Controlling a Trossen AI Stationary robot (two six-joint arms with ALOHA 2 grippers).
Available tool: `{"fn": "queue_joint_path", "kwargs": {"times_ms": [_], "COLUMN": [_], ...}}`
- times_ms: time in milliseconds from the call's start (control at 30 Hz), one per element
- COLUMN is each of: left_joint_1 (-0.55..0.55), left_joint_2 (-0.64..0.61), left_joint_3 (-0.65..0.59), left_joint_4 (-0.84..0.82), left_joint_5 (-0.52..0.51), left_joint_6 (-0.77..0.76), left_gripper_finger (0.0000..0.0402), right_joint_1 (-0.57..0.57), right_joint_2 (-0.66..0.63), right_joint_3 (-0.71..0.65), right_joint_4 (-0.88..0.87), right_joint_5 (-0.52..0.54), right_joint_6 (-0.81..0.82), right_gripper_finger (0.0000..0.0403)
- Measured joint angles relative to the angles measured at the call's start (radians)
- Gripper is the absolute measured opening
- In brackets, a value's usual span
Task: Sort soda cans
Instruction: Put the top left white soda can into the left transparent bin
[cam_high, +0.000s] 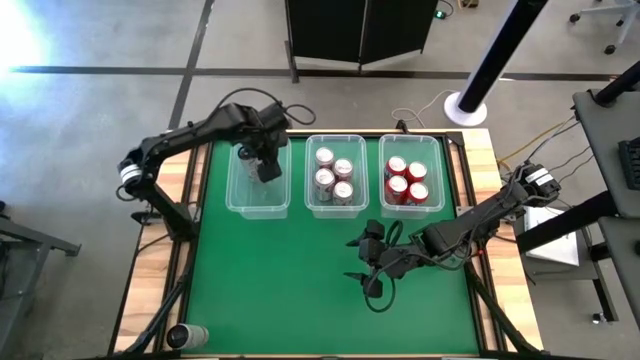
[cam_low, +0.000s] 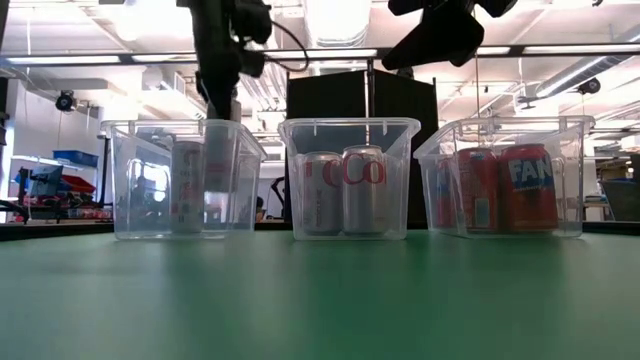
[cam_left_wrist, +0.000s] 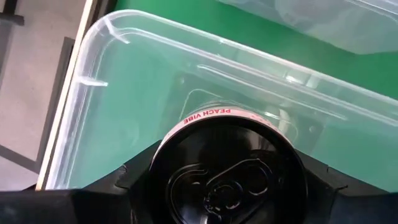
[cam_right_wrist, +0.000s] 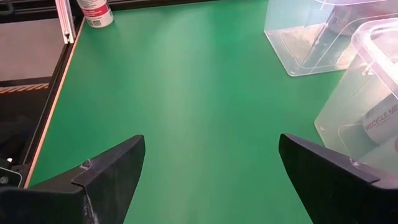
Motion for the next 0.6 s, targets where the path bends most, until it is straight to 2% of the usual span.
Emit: {"fn": "queue_joint_path", "kwargs": {"times_ms": [600], "left_joint_1": [0.032], "left_joint_2": [0.003], "left_joint_3": [-0.117], "left_joint_4": [0.145], "left_joint_5": [0.022], "left_joint_6": [-0.016], "left_gripper_finger": [0.0235], "right_joint_1": [0.000], "right_joint_2": [0.000], "right_joint_3": [0.000], "right_joint_4": [0.000], "right_joint_5": [0.001], "right_joint_6": [0.002], "right_gripper_finger": [0.0365]}}
